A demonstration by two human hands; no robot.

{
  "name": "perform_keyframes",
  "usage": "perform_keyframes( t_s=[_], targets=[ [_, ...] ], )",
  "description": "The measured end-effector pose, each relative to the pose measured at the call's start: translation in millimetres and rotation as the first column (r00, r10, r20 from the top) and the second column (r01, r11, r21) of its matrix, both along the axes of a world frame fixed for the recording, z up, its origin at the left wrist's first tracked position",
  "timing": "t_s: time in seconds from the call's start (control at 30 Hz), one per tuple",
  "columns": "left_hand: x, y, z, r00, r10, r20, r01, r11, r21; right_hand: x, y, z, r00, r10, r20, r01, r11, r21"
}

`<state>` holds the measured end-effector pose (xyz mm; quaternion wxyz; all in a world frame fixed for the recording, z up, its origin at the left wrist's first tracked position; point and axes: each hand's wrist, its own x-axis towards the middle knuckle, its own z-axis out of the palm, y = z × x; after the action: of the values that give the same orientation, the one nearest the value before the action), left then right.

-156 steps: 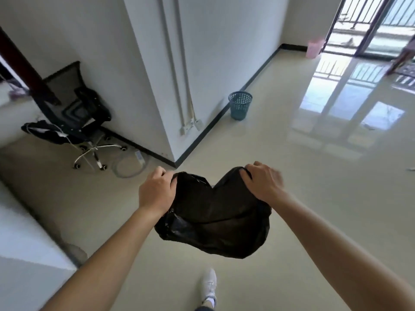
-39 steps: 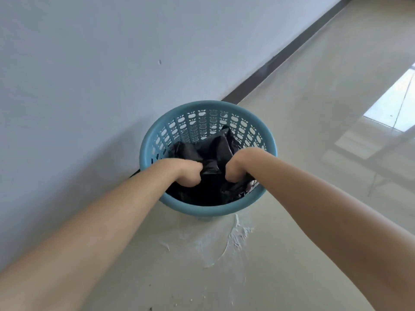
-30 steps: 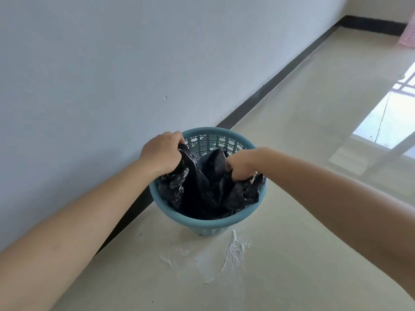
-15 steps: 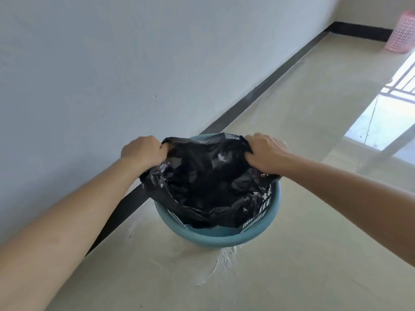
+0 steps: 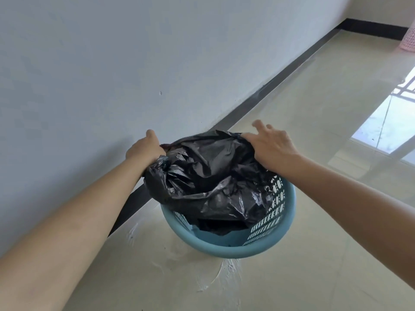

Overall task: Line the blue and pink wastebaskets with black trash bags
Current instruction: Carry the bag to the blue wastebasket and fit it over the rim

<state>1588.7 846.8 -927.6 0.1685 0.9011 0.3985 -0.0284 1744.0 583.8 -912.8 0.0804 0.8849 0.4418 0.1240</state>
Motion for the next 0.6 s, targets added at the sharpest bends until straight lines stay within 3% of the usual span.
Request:
perform_keyframes(
  t_s=[0.13, 0.17, 0.23, 0.3, 0.37, 0.43, 0.5, 0.6],
  targets=[
    [6, 6, -4, 0.987, -0.102, -0.128, 0.098, 0.995, -0.034, 11, 9, -2, 0.992, -0.080, -0.100, 0.083, 0.996, 0.027],
    [6, 4, -3, 0.988, -0.101, -0.113, 0.105, 0.994, 0.031, 13, 10, -4, 0.991, -0.074, -0.108, 0.077, 0.997, 0.029],
    [6, -5, 2, 0.989, -0.130, 0.076, 0.097, 0.936, 0.338, 16, 11, -8, 0.987, -0.064, -0.147, 0.072, 0.996, 0.054],
    [9, -19, 5, 0.900, -0.314, 0.303, 0.128, 0.853, 0.506, 14, 12, -13, 0.983, -0.051, -0.176, 0.066, 0.995, 0.080],
    [12, -34, 3, 0.840, -0.445, 0.311, 0.304, 0.860, 0.409, 13, 11, -16, 0.982, -0.043, -0.182, 0.060, 0.994, 0.090],
    [13, -45, -10, 0.875, -0.462, 0.146, 0.426, 0.877, 0.223, 14, 8, -17, 0.980, -0.044, -0.194, 0.065, 0.992, 0.104],
    [8, -46, -24, 0.909, -0.399, 0.118, 0.387, 0.915, 0.114, 17, 3, -19, 0.968, -0.060, -0.244, 0.094, 0.987, 0.129],
    [7, -42, -28, 0.915, -0.312, 0.256, 0.311, 0.949, 0.046, 24, -7, -19, 0.863, -0.176, -0.475, 0.296, 0.936, 0.192]
  ],
)
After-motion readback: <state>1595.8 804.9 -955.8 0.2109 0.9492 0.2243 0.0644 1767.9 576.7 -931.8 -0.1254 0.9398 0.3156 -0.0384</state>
